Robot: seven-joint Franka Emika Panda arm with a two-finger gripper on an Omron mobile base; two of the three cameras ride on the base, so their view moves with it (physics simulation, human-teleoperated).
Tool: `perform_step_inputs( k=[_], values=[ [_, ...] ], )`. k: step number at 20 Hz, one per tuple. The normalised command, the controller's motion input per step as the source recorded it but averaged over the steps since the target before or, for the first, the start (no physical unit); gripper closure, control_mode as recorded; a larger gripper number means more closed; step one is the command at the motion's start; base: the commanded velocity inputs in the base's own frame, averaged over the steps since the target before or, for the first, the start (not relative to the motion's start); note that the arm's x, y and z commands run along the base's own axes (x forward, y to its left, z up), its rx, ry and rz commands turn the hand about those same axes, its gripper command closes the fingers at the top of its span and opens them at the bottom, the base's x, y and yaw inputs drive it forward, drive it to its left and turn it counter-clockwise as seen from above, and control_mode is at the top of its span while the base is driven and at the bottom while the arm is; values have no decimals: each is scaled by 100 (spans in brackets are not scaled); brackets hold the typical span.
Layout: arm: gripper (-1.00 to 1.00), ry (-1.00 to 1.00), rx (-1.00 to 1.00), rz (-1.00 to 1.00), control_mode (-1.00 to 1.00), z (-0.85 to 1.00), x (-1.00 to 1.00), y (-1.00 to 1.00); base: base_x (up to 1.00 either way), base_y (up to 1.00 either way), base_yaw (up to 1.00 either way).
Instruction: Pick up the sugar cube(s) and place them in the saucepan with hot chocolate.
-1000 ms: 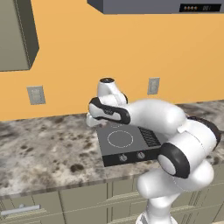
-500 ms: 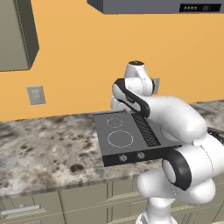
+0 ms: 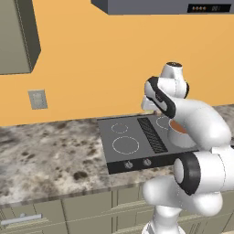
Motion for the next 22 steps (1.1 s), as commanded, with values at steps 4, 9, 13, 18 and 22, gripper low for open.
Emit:
perform_step_inputs(
  k=[4,9,13,18,22],
  values=[
    [100,0,13,-21,-100,0,-9,-100,0,0,0],
    [100,0,2,-20,-100,-6,1,-94,0,0,0],
    [100,4,0,-13,-100,-22,10,-76,0,0,0],
    [100,1,-4,-6,-100,-38,12,-51,0,0,0],
    [100,0,-14,0,-100,-36,21,-25,0,0,0]
  ],
)
